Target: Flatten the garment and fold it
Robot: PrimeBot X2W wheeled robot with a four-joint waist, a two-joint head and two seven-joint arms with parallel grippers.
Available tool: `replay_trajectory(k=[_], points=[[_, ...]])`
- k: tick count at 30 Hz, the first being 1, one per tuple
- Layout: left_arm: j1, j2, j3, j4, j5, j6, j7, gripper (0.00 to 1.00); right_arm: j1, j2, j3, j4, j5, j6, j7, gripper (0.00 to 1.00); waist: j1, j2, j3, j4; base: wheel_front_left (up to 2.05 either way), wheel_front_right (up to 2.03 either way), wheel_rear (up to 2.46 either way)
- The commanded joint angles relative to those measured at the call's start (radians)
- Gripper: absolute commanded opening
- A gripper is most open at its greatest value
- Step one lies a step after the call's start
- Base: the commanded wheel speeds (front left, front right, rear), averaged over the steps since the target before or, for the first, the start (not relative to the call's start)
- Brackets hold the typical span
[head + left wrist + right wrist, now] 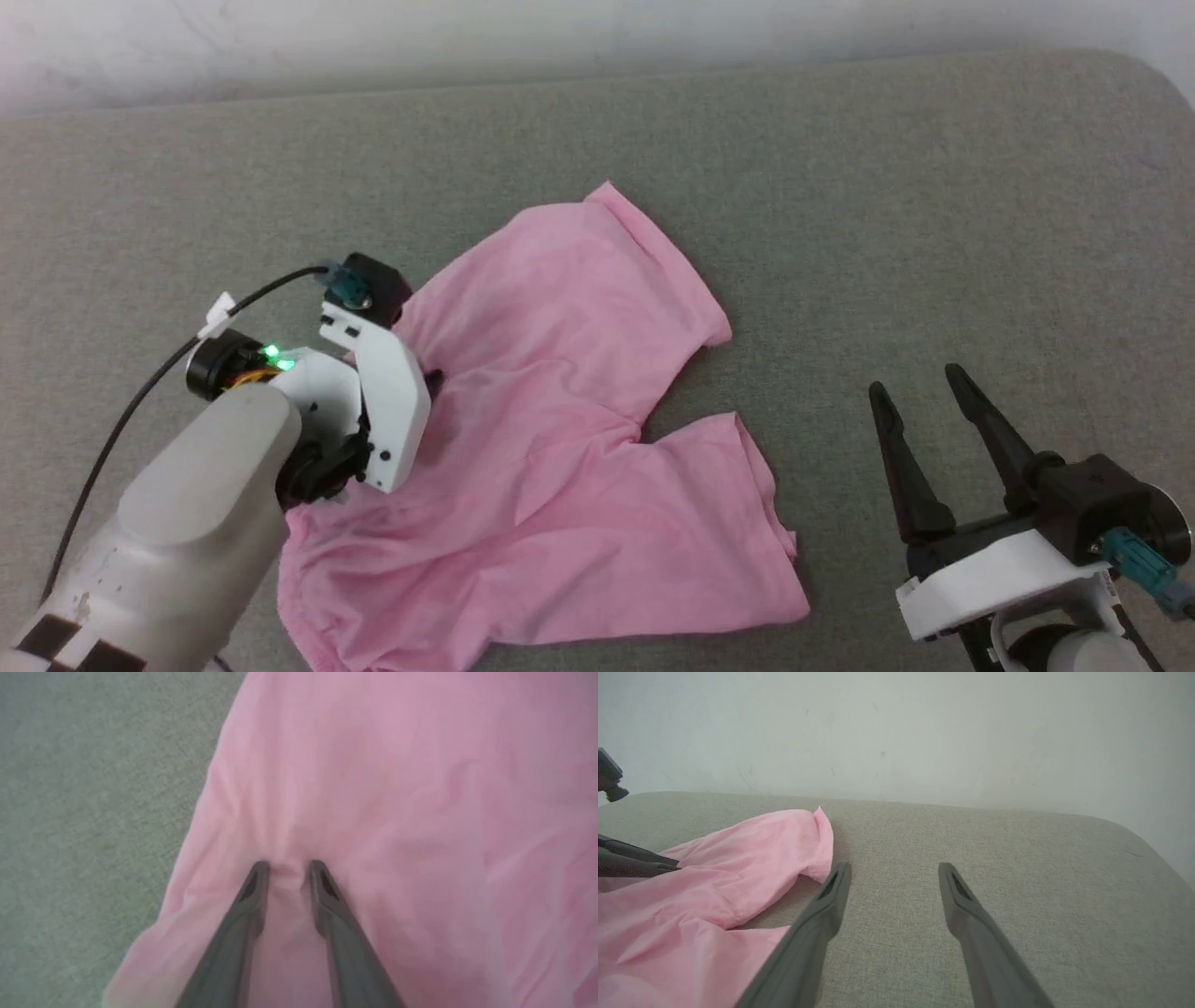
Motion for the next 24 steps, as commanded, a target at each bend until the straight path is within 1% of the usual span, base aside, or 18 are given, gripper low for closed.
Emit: replay_trajectory(k=[1, 4, 12, 14, 16, 20, 24], points=[[-0.016, -0.008, -0.018, 0.024, -0.006, -0.007, 0.019, 0.00, -0.016, -0.003, 0.001, 0.006, 0.007, -0.001, -0.008, 1.00, -0.0004, 0.0001, 0.011, -0.015, 0.00, 0.00, 0.00], [-0.036, -0.017, -0.012, 0.064, -0.040, -0.012, 0.012, 0.00, -0.020, -0.001, 0.000, 0.017, 0.008, -0.001, -0.013, 1.00, -0.0004, 0.0001, 0.007, -0.022, 0.00, 0.00, 0.00], [-0.143, -0.024, 0.006, 0.134, 0.003, -0.012, -0.149, 0.00, -0.024, 0.006, 0.002, 0.032, 0.011, -0.001, -0.022, 1.00, -0.0004, 0.0001, -0.010, -0.038, 0.00, 0.00, 0.00], [-0.189, -0.026, 0.017, 0.151, 0.029, 0.003, -0.200, 0.00, -0.030, 0.006, 0.006, 0.029, 0.012, -0.001, -0.023, 1.00, -0.0004, 0.0001, 0.002, -0.046, 0.00, 0.00, 0.00], [-0.230, -0.035, 0.030, 0.171, 0.049, 0.032, -0.244, 0.00, -0.036, 0.007, 0.009, 0.028, 0.011, -0.001, -0.025, 1.00, -0.0004, 0.0001, 0.015, -0.056, 0.00, 0.00, 0.00], [-0.305, -0.036, 0.050, 0.243, 0.082, 0.067, -0.322, 0.00, -0.054, 0.007, 0.020, 0.029, 0.014, -0.001, -0.030, 1.00, -0.0004, 0.0001, 0.051, -0.086, 0.00, 0.00, 0.00], [-0.333, -0.062, 0.055, 0.333, 0.082, 0.070, -0.365, 0.00, -0.069, 0.007, 0.027, 0.039, 0.018, -0.001, -0.038, 1.00, -0.0004, 0.0001, 0.075, -0.104, 0.00, 0.00, 0.00]])
